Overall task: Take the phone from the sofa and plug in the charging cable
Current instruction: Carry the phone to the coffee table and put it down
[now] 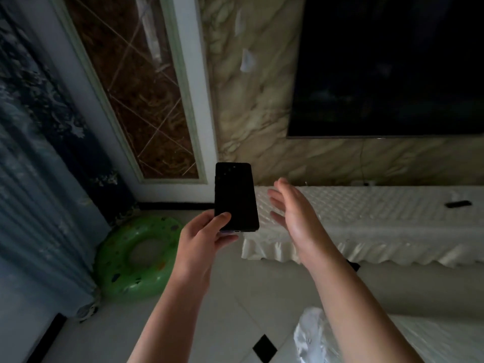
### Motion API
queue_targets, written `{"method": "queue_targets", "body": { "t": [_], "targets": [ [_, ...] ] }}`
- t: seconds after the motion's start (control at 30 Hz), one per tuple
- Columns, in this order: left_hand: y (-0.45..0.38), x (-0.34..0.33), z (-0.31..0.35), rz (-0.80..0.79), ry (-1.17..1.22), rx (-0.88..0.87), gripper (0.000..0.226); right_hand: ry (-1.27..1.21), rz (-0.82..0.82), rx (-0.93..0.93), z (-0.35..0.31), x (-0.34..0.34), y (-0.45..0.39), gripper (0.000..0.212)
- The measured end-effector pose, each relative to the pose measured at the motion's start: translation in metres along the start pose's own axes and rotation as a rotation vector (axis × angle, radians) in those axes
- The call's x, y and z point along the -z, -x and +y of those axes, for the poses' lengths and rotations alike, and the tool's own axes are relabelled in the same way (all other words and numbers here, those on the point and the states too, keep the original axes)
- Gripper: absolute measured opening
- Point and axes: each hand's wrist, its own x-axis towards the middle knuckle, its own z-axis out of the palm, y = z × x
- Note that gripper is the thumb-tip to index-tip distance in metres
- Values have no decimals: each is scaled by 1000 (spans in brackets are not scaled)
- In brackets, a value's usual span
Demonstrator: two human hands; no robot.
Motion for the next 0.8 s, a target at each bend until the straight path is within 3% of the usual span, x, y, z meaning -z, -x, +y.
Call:
{"method": "queue_targets", "body": {
  "t": [0.2,0.43,0.5,0.6,0.73,0.8],
  "targets": [
    [-68,-38,0,-212,-15,49,14,17,170,-12,-5,26,-39,22],
    [-155,-68,18,-482,-100,71,14,6,415,-22,-20,21,-96,68],
    [-177,-79,22,-546,-102,89,13,-27,469,-21,-24,20,-108,55],
    [-197,-100,15,-656,-121,146,13,-61,565,-3,-25,24,-109,16],
    [-198,-140,-9,-788,-103,240,18,-25,711,-1,-24,46,-87,17],
    [-189,-162,-22,-848,-108,278,18,8,800,-3,-21,63,-74,27]
  ]
}}
